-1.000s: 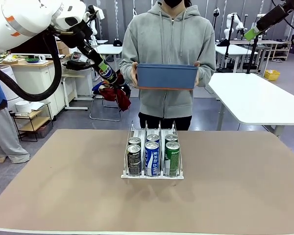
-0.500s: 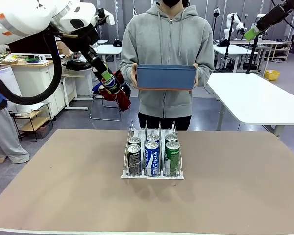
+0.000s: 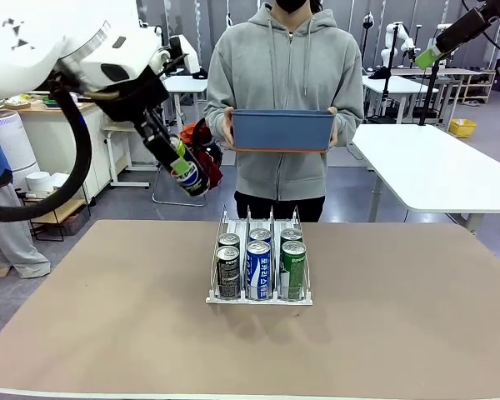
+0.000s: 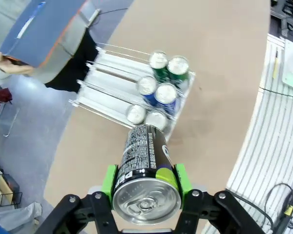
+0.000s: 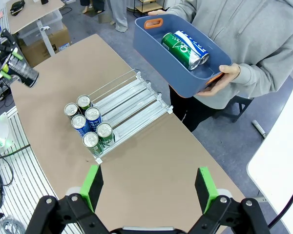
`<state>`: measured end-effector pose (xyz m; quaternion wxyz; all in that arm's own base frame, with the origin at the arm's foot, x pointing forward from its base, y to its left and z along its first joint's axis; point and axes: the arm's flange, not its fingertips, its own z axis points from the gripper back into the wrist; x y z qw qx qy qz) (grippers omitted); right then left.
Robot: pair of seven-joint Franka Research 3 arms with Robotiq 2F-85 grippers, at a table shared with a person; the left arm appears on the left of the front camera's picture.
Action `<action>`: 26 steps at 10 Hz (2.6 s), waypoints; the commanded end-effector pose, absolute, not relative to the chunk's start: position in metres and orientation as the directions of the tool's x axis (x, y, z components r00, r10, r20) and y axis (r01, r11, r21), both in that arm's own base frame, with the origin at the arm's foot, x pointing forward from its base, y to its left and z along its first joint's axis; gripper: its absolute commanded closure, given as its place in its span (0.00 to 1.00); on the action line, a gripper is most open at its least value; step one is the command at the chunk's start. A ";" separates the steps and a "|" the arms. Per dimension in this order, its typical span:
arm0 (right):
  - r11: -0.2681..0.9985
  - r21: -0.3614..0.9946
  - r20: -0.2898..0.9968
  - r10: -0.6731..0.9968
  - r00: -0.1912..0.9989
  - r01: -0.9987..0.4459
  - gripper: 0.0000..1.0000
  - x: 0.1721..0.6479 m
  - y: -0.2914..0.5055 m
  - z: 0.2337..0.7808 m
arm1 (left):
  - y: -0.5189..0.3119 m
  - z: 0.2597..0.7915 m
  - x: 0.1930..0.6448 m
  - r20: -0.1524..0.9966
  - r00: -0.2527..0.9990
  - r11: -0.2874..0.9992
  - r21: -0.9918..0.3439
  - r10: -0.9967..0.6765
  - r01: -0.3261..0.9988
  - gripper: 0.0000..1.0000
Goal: Fill the beverage cans into the dispenser.
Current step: Place the picked Pepsi coke in the line of the Automatic Can Dispenser with the same cans.
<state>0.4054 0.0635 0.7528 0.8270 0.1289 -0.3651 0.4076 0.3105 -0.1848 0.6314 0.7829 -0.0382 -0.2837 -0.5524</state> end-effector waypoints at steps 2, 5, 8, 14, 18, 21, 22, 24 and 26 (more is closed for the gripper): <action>0.632 -0.083 0.708 0.581 0.401 -0.770 0.00 0.405 0.064 0.753 | -0.185 0.631 0.310 0.486 0.229 0.387 0.254 -0.843 0.887 0.42; 0.632 -0.083 0.708 0.581 0.401 -0.770 0.00 0.405 0.064 0.753 | -0.185 0.631 0.310 0.486 0.229 0.387 0.254 -0.843 0.887 0.42; 0.632 -0.083 0.708 0.581 0.401 -0.770 0.00 0.405 0.064 0.753 | -0.183 0.627 0.309 0.485 0.223 0.372 0.235 -0.845 0.898 0.42; 0.632 -0.083 0.708 0.581 0.401 -0.770 0.00 0.405 0.064 0.753 | -0.232 0.564 0.262 0.518 0.293 0.506 0.335 -0.804 0.795 0.42; 0.632 -0.083 0.708 0.581 0.401 -0.770 0.00 0.405 0.064 0.753 | -0.238 0.514 0.266 0.475 0.313 0.497 0.333 -0.822 0.801 0.42; 0.632 -0.083 0.708 0.581 0.401 -0.770 0.00 0.405 0.064 0.753 | -0.238 0.483 0.286 0.444 0.303 0.466 0.322 -0.843 0.824 0.42; 0.632 -0.083 0.708 0.581 0.401 -0.770 0.00 0.405 0.064 0.753 | -0.238 0.477 0.288 0.435 0.303 0.456 0.308 -0.848 0.835 0.42; 0.632 -0.083 0.708 0.581 0.401 -0.770 0.00 0.405 0.064 0.753 | -0.245 0.474 0.288 0.437 0.322 0.461 0.260 -0.840 0.849 0.42; 0.632 -0.083 0.708 0.581 0.401 -0.770 0.00 0.405 0.064 0.753 | -0.251 0.480 0.299 0.403 0.325 0.455 0.283 -0.855 0.845 0.42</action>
